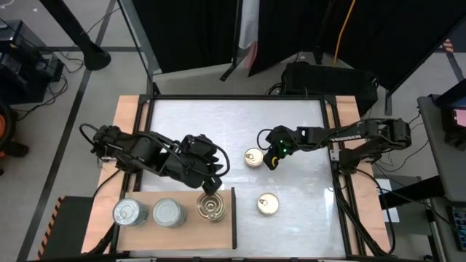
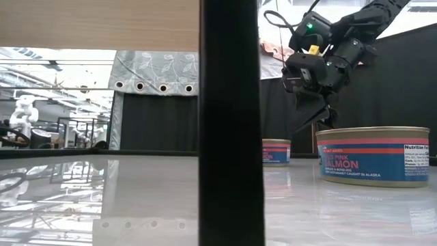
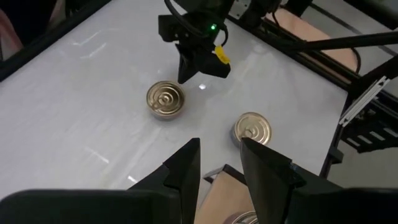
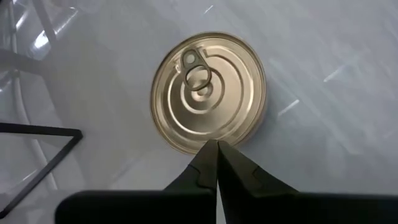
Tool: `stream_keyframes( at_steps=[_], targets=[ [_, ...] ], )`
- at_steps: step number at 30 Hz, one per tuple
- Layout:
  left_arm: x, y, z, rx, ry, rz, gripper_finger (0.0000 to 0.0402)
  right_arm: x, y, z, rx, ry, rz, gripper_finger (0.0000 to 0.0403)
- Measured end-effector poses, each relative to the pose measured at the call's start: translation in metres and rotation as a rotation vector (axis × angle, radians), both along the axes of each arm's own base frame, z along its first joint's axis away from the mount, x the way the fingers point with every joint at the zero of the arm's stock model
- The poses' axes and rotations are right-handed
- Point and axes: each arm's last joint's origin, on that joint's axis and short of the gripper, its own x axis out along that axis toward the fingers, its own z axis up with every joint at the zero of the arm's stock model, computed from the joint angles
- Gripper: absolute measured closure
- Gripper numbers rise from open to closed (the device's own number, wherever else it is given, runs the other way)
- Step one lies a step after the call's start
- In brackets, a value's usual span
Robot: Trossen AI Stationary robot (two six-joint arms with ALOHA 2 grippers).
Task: Stack canned seafood by type on shelf
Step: Stack the blue pink tuna can on top of the blue pink tuna can on the shelf
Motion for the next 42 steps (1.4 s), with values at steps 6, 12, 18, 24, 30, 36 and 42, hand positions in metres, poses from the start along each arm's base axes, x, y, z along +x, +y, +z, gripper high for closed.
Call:
stream_keyframes(
  at_steps=[6,12,18,24,30,36,42],
  targets=[
    [0.01,-0.005,-0.009,-0.005,0.021,0.008,0.0281,0.002,-0.005,-0.006,-0.022,0.019,0.011,0.0403],
    [0.014,-0.01,-0.011,-0.016,0.007,-0.001,0.0281,0.012,-0.006,-0.019,0.008,0.011,0.037,0.0402],
    [0.012,-0.016,-0.011,-0.037,-0.005,-0.002,0.0281,0.012,-0.006,-0.023,0.012,0.034,0.064,0.0402],
    [0.01,-0.02,-0.011,-0.041,-0.002,-0.009,0.0281,0.005,-0.005,-0.03,-0.009,0.121,0.099,0.0402],
    [0.01,-0.019,-0.011,-0.035,0.002,-0.014,0.0281,-0.004,-0.007,-0.034,-0.025,0.22,0.099,0.0402],
    [0.008,-0.021,-0.012,-0.058,0.026,-0.039,0.0281,-0.023,-0.012,-0.016,0.029,0.261,0.014,0.0402],
    [0.006,-0.024,-0.013,-0.054,0.037,-0.051,0.0281,-0.04,0.004,0.039,0.173,0.092,-0.195,0.0395]
  ],
)
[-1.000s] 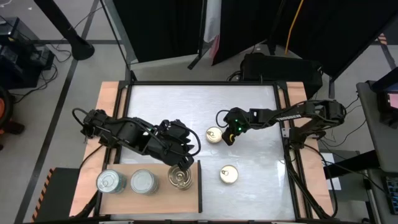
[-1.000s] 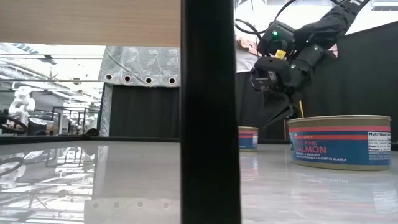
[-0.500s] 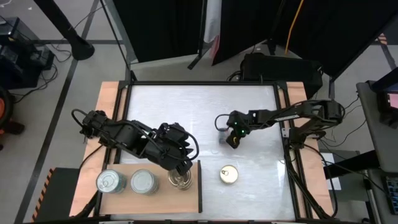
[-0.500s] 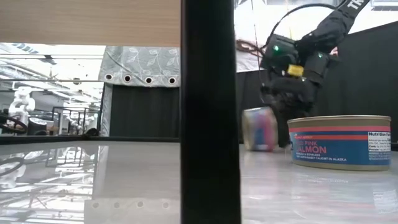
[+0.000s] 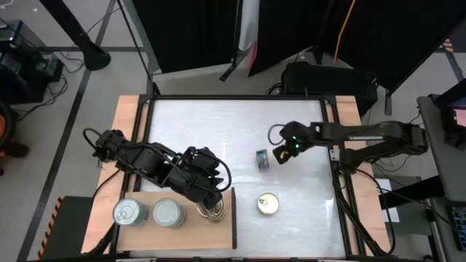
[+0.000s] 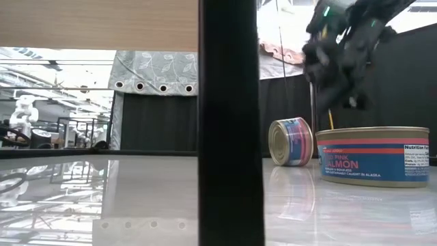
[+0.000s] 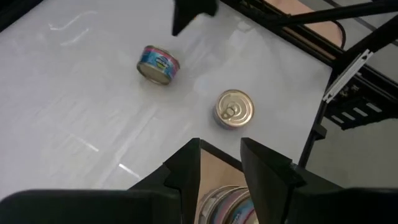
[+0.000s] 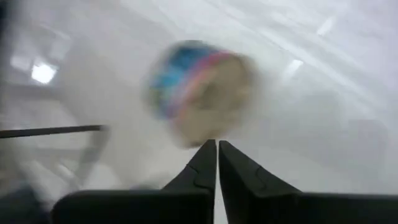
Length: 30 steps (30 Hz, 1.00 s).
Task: Stack canned seafood by type on shelf
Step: Stack the blue pink tuna can on top of the blue pink tuna can on the shelf
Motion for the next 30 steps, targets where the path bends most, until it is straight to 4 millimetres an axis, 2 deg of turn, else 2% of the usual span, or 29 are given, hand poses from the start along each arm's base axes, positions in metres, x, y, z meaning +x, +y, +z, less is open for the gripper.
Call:
stream_keyframes(
  at_steps=[3,5,12,16,19,21,24,30],
  targets=[
    [0.001,0.002,0.0,0.016,-0.001,0.005,0.0281,0.003,0.018,0.021,0.018,-0.162,-0.04,0.0367],
    [0.002,0.006,0.0,0.029,0.001,0.003,0.0281,0.008,0.027,0.027,0.031,-0.226,-0.072,0.0336],
    [0.0,0.016,0.002,0.039,0.025,0.02,0.0281,0.015,0.041,0.017,0.0,-0.173,-0.147,0.0171],
    [-0.012,0.021,0.012,0.02,0.008,0.019,0.0281,0.028,0.04,0.015,-0.029,-0.139,-0.146,0.0071],
    [-0.022,0.022,0.02,0.008,-0.016,0.011,0.0281,0.042,0.038,0.009,-0.098,-0.079,-0.173,0.0018],
    [-0.028,0.024,0.025,0.003,-0.029,0.008,0.0281,0.05,0.037,0.005,-0.136,-0.016,-0.18,0.0008],
    [-0.037,0.024,0.03,0.006,-0.046,0.003,0.0281,0.06,0.037,-0.001,-0.164,0.078,-0.177,0.0019],
    [-0.047,0.02,0.031,0.029,-0.019,-0.018,0.0281,0.086,0.036,-0.016,-0.182,0.15,-0.167,0.0023]
  ],
)
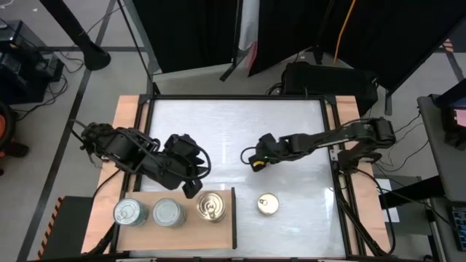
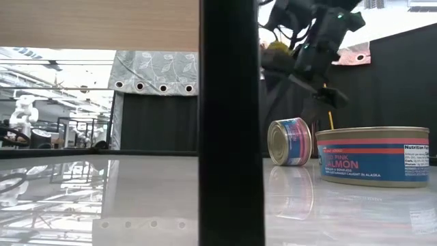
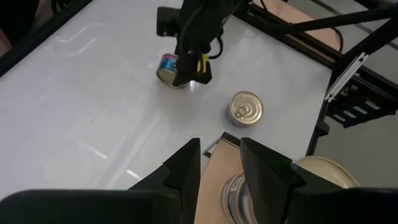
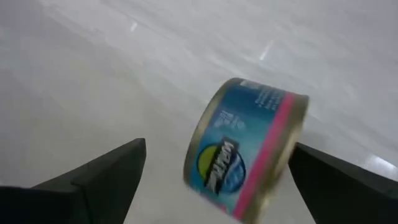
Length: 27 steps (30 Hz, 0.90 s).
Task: Stack canned seafood by type on shelf
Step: Stack the blue pink tuna can on top of the blue pink tuna can on the shelf
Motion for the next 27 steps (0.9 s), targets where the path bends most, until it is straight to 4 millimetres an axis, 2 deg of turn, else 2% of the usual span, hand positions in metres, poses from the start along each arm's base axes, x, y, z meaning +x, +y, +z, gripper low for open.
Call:
stream_keyframes(
  at_steps=[5,8,18,23,27],
  targets=[
    [-0.004,-0.004,-0.001,0.013,0.024,-0.019,0.0281,0.014,0.0,-0.018,-0.006,0.144,0.007,0.0028],
    [-0.006,-0.003,-0.003,0.025,0.045,-0.02,0.0281,0.017,0.0,-0.019,-0.019,0.23,0.021,0.0053],
    [-0.007,0.001,-0.001,0.065,0.044,-0.027,0.0281,0.019,0.002,-0.005,-0.039,0.285,0.129,0.0245],
    [-0.004,0.007,-0.001,0.084,0.046,-0.016,0.0281,0.016,0.003,0.006,-0.017,0.337,0.206,0.0246],
    [-0.003,0.013,0.001,0.078,0.032,0.011,0.028,0.014,0.005,0.041,0.005,0.306,0.301,0.0246]
  ],
)
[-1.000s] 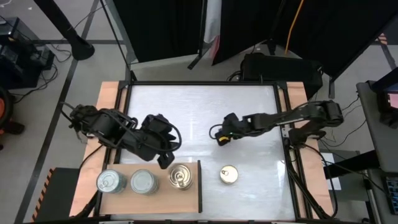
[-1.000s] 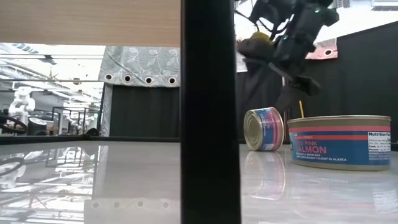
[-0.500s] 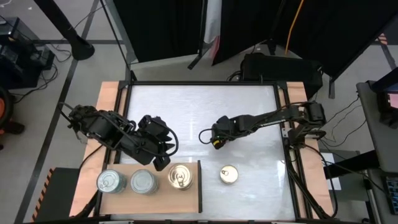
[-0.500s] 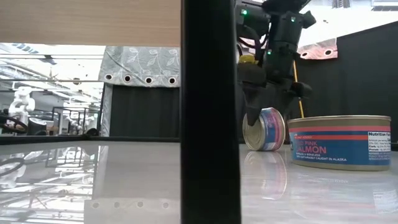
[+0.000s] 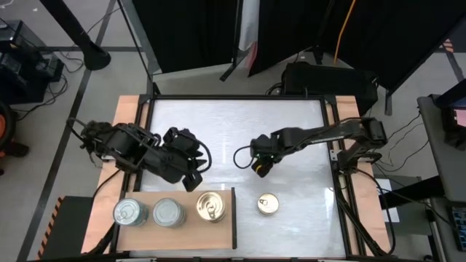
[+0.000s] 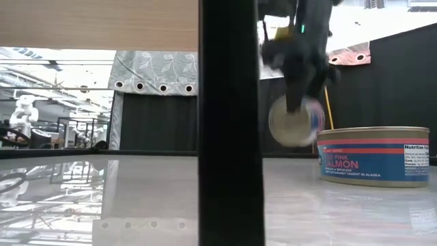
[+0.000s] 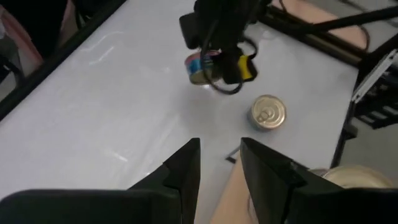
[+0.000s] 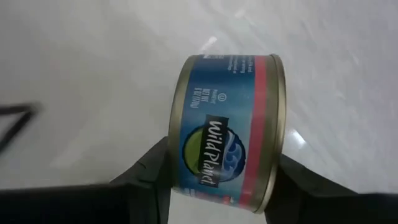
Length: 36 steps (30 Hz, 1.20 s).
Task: Stack canned seafood by type on shelf
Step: Stack the blue pink tuna can on top of the blue pink tuna can on the shelf
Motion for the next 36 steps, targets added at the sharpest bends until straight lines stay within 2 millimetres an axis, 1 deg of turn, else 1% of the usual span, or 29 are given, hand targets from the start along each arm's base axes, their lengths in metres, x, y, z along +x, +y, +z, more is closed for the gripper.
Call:
stream_keyframes(
  at_steps=[2,4,7,9,13,16,18,20,24,27,30,33,36],
  targets=[
    [0.0,0.003,0.004,-0.028,-0.024,-0.006,0.0269,-0.002,0.002,0.025,0.023,-0.057,0.066,0.0236],
    [-0.002,0.006,0.009,-0.049,-0.059,-0.027,0.0246,-0.006,0.003,0.056,0.053,-0.172,0.14,0.0227],
    [-0.005,0.008,0.02,-0.057,-0.137,-0.067,0.0195,-0.017,0.005,0.105,0.094,-0.399,0.23,0.0223],
    [-0.006,0.008,0.028,-0.061,-0.212,-0.093,0.0157,-0.026,0.006,0.133,0.112,-0.551,0.259,0.0226],
    [-0.003,0.007,0.04,0.011,-0.32,-0.145,0.0084,-0.041,0.006,0.175,0.113,-0.82,0.247,0.0229],
    [0.0,0.007,0.041,0.094,-0.328,-0.17,0.0047,-0.046,0.005,0.199,0.091,-1.024,0.259,0.0226],
    [0.006,0.01,0.042,0.144,-0.345,-0.154,0.0033,-0.047,0.007,0.209,0.075,-1.117,0.28,0.0225],
    [0.012,0.015,0.043,0.169,-0.36,-0.141,0.003,-0.045,0.008,0.217,0.055,-1.202,0.311,0.0224],
    [0.02,0.028,0.05,0.144,-0.44,-0.099,0.0029,-0.04,0.017,0.223,0.046,-1.291,0.391,0.0224],
    [0.024,0.035,0.055,0.065,-0.496,-0.123,0.0029,-0.041,0.022,0.224,0.034,-1.299,0.428,0.0223],
    [0.028,0.039,0.055,-0.012,-0.508,-0.174,0.0029,-0.04,0.024,0.224,0.005,-1.308,0.461,0.0223],
    [0.034,0.043,0.053,-0.036,-0.498,-0.181,0.0029,-0.04,0.025,0.226,-0.025,-1.327,0.481,0.0223],
    [0.037,0.042,0.051,-0.051,-0.492,-0.202,0.0029,-0.04,0.024,0.226,-0.033,-1.328,0.485,0.0223]
  ],
)
